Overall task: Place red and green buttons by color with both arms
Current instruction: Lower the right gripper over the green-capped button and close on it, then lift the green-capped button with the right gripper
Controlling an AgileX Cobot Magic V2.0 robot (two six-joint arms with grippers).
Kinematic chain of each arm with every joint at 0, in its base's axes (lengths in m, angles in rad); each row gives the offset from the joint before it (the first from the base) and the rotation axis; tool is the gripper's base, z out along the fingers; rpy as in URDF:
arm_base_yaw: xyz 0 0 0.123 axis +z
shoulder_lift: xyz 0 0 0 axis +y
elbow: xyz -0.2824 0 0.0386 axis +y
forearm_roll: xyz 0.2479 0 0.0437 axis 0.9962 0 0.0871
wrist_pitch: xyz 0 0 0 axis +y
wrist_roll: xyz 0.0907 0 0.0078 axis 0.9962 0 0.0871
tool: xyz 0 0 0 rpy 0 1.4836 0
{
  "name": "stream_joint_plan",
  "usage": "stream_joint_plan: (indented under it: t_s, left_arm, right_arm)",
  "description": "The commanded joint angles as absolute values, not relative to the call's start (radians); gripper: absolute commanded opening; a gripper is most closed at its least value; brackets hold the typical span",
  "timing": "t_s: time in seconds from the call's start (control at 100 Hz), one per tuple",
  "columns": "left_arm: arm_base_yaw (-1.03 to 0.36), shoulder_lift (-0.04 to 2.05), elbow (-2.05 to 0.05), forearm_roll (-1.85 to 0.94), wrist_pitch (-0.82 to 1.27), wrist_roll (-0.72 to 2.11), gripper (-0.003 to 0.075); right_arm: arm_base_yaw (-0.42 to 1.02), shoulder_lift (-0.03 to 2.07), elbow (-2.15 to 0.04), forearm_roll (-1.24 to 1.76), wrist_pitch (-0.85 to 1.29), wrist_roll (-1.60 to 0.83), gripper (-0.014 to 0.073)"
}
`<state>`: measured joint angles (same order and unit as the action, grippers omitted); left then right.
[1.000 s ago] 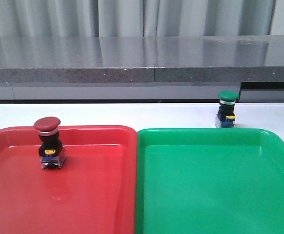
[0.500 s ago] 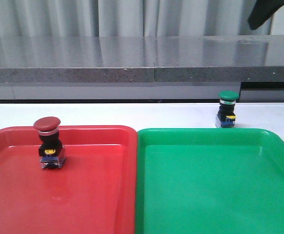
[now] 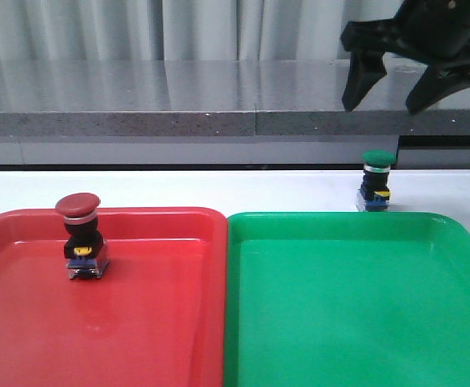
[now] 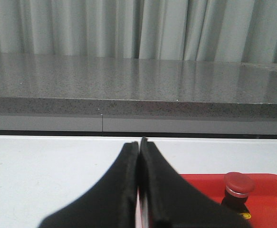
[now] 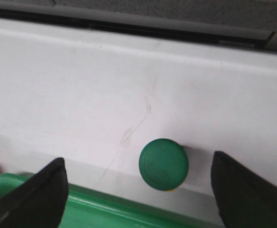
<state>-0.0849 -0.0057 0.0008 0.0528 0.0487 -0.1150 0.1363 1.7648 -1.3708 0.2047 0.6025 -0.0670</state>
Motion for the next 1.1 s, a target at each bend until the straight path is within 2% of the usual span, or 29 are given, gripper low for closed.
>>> stream_joint_plan:
  t_s: [0.0, 0.61, 0.71, 0.9, 0.97, 1.09]
  left_arm:
    - [-0.083, -0.035, 0.043, 0.054, -0.035, -0.122, -0.0019]
    - [-0.083, -0.035, 0.043, 0.054, -0.035, -0.122, -0.0019]
    - [-0.083, -0.035, 0.043, 0.054, -0.035, -0.122, -0.0019]
    - [-0.083, -0.035, 0.043, 0.054, -0.035, -0.122, -0.0020]
    - [-0.083, -0.035, 0.043, 0.054, -0.035, -0.122, -0.0019]
    - [-0.083, -0.035, 0.043, 0.054, -0.035, -0.122, -0.0019]
  right_arm:
    - [0.139, 1.764, -1.425, 0.214, 0.543, -0.078, 0.0614]
    - [0.139, 1.908, -1.427, 0.188, 0.506, -0.078, 0.0607]
    - [0.139, 1.908, -1.427, 0.188, 0.503, -0.078, 0.0526]
    - [0.139, 1.905, -1.427, 0.188, 0.504, -0.078, 0.0275]
    - [0.139, 1.903, -1.436, 0.188, 0.509, -0.078, 0.0238]
    - [0.139, 1.897, -1.462, 0.187, 0.532, -0.078, 0.0236]
